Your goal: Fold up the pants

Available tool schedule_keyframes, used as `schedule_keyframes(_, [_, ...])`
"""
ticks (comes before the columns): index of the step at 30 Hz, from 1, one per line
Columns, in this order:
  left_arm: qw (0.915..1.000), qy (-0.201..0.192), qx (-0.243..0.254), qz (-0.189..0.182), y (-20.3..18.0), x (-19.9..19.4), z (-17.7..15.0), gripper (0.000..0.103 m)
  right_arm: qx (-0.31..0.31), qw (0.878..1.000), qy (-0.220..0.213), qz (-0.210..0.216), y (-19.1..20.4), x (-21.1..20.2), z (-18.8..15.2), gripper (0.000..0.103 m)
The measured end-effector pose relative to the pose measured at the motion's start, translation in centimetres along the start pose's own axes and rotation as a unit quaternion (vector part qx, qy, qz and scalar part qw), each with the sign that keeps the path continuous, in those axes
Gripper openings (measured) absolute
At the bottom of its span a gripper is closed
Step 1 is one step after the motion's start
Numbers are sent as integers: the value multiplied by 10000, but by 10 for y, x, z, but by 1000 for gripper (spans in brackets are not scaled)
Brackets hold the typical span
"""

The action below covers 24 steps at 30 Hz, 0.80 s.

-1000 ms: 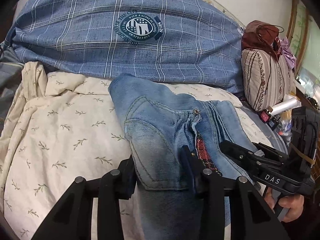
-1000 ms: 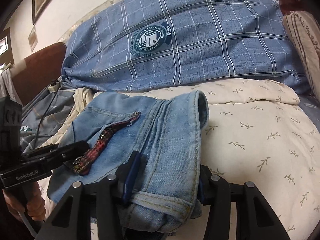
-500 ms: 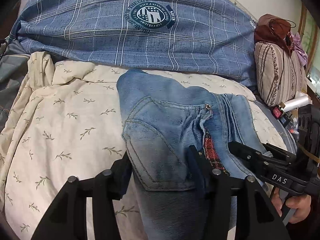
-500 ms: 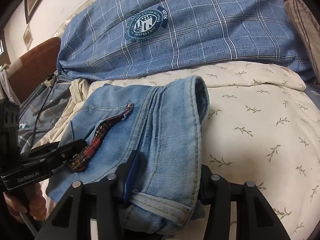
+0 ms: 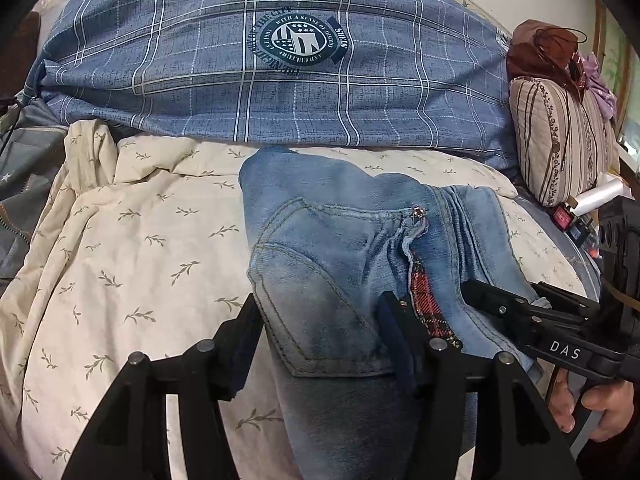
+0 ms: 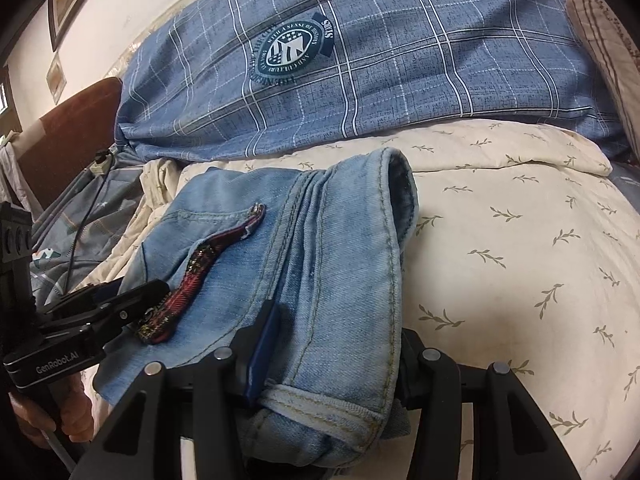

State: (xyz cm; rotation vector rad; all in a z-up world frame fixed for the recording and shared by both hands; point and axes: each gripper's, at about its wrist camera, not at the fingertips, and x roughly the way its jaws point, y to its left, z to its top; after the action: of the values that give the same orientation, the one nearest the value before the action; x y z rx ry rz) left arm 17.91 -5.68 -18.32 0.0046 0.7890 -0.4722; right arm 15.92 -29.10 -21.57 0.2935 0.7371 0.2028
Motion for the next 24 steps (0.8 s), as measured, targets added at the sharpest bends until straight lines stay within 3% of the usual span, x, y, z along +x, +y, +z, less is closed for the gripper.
schedule_keyframes(12, [10000,71,-62,22,-1,0,2,60,151,9998,97,2,-3,2,1,57])
schedule_keyframes(14, [9998,104,-90,111,-1,-3,2,68,334,9993,183,3,-7,2,2,63])
schedule_keyframes(17, [9985,-82,48,539,-6,-15,2,83,711,9970,268,144,-15,-1,3,66])
schedule_keyframes(20, [9937,-391,377,984,-19,-30,0,92,764,9970,67,54,-16,-12,4,66])
schedule_keyframes(24, [9818,-662,810,1585,-39,-50,-11,95,750,9965,-357,54,-15,-36,3,66])
